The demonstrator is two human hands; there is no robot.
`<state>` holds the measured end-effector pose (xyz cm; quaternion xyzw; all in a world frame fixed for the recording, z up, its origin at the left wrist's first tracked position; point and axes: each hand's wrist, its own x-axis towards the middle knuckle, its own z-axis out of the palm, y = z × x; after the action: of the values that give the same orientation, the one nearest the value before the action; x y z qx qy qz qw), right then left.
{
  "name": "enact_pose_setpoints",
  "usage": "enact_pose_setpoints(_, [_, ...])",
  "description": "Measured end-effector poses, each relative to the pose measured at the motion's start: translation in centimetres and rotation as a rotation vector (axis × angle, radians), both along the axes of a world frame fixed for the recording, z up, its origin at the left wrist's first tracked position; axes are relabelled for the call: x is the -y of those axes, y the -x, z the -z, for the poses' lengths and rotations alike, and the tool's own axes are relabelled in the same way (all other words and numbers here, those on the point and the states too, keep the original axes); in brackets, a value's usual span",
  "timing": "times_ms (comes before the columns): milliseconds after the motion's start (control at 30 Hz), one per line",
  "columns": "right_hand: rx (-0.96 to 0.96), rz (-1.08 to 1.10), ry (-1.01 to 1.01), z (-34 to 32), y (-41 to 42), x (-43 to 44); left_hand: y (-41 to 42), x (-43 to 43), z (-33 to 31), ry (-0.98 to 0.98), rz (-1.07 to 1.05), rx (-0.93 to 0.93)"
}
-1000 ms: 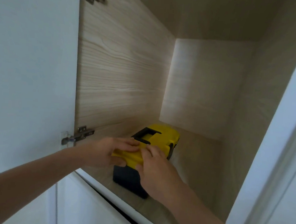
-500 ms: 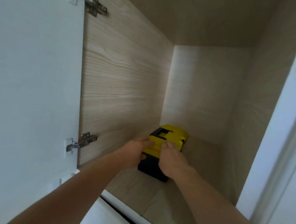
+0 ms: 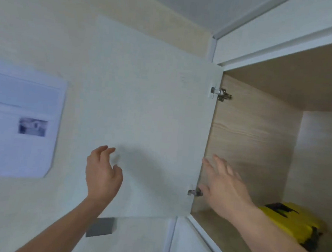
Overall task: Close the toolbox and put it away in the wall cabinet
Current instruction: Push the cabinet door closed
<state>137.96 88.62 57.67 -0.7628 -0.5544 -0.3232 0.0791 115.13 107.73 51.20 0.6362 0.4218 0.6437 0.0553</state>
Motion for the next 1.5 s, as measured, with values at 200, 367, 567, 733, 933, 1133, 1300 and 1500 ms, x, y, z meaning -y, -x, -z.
enact_pose_setpoints(200, [0.087,-0.197,-0.021,-2.3,6.4,-3.7,3.6,-2.3,-1.6,0.277,-0.071,0.089])
enact_pose_setpoints(367, [0.114,-0.214,0.007,-2.8,7.3,-4.5,3.7,-3.6,-2.0,0.327,-0.056,0.113])
enact_pose_setpoints(567, [0.096,-0.186,0.028,-2.2,6.6,-2.3,5.4,-5.4,-2.2,0.376,0.16,0.371])
enact_pose_setpoints(733, [0.056,-0.186,0.0,-2.9,6.5,0.2,7.5,-4.4,-2.3,0.42,0.277,0.335])
enact_pose_setpoints(933, [0.126,-0.289,-0.065,-4.7,9.5,3.8,9.2,3.9,0.5,0.177,0.339,0.155])
enact_pose_setpoints(1133, [0.358,-0.406,-0.176,-8.0,12.7,9.4,7.9,14.4,2.1,-0.027,0.645,0.028])
enact_pose_setpoints(1300, [0.63,-0.416,-0.179,-10.7,12.3,14.5,1.8,21.5,2.8,-0.218,0.855,-0.147])
enact_pose_setpoints(1500, [0.741,-0.152,0.152,-11.1,6.1,19.8,-7.7,25.3,3.0,-0.416,0.878,-0.417])
